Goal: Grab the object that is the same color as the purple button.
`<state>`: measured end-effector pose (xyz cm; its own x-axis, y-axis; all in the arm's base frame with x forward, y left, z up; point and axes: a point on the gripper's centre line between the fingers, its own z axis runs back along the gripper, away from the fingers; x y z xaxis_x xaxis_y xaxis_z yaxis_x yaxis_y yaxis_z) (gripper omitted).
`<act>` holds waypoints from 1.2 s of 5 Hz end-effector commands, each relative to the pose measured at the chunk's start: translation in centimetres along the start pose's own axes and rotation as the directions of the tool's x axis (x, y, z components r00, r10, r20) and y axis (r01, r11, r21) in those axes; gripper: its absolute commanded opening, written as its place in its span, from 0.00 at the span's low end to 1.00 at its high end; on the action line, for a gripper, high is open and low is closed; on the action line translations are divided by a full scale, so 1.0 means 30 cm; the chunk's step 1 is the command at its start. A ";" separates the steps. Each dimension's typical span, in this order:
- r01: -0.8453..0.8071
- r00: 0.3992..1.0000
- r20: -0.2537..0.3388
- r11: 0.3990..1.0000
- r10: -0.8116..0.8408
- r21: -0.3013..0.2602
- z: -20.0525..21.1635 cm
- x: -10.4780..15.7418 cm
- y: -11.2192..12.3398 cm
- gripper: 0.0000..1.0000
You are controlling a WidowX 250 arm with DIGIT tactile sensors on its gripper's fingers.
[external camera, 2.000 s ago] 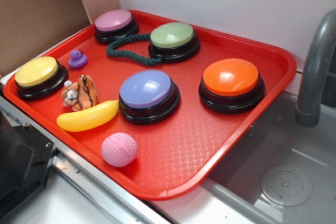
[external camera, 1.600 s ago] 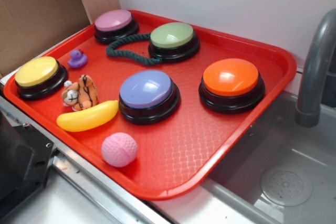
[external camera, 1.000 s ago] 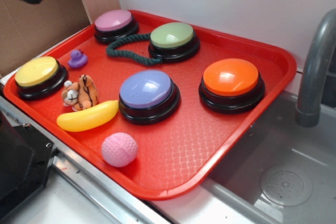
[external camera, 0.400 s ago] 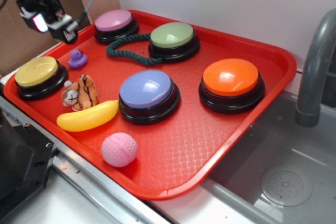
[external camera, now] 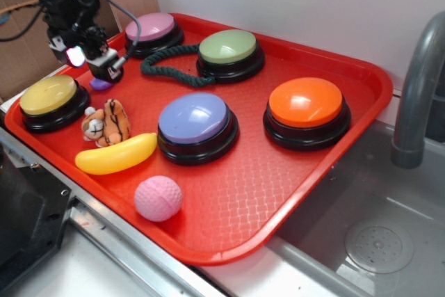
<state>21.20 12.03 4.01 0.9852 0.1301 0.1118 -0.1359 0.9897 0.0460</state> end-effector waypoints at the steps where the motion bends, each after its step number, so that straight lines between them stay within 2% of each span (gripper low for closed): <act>1: -0.018 1.000 -0.003 0.999 0.018 0.032 -0.038 0.049 0.022 0.00; 3: -0.039 0.999 -0.019 0.998 0.040 0.041 -0.064 0.049 0.026 0.00; 4: -0.072 0.997 -0.009 0.996 0.073 0.050 -0.017 0.052 0.023 0.00; 5: -0.110 0.994 0.001 0.994 0.110 0.006 0.065 0.068 -0.008 0.00; 6: -0.065 0.998 0.011 0.997 0.065 -0.044 0.177 0.105 -0.113 0.00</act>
<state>23.55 8.35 7.41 0.9782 0.2003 0.0554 -0.1998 0.9797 -0.0156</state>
